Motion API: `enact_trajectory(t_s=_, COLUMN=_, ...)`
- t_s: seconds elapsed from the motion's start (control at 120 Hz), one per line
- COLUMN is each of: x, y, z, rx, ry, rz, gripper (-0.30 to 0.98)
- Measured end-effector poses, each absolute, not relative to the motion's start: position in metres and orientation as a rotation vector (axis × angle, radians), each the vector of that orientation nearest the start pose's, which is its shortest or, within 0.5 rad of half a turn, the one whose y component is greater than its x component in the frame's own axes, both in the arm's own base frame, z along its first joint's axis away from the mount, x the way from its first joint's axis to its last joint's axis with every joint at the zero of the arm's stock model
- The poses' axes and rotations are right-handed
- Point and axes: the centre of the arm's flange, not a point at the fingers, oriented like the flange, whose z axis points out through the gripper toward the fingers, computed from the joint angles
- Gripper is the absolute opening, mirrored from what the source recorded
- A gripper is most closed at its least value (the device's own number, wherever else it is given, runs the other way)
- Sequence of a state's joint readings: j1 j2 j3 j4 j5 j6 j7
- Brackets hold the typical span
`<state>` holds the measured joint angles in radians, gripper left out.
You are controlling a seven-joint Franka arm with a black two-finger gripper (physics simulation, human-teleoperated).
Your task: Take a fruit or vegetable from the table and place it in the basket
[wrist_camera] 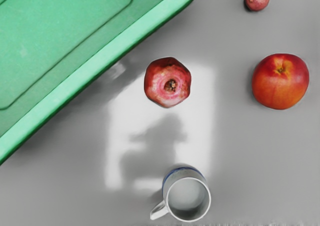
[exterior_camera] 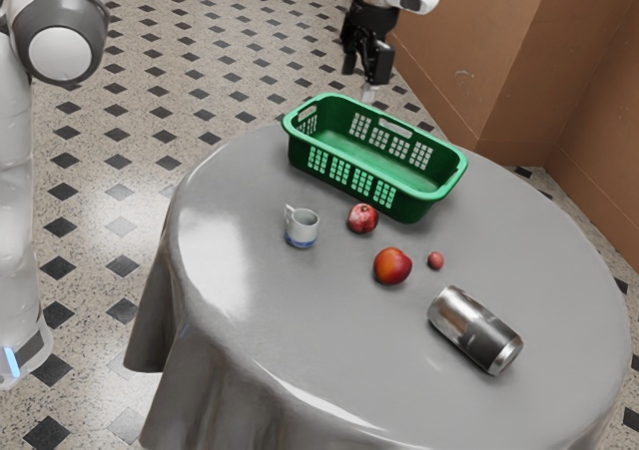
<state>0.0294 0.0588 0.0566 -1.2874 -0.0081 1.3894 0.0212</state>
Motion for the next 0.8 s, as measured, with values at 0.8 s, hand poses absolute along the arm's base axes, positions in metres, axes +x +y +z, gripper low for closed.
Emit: enact_trajectory(t_s=0.8, x=0.551, y=0.076, z=0.753, rx=-3.119, ry=-0.166, rz=-0.184, gripper=0.69)
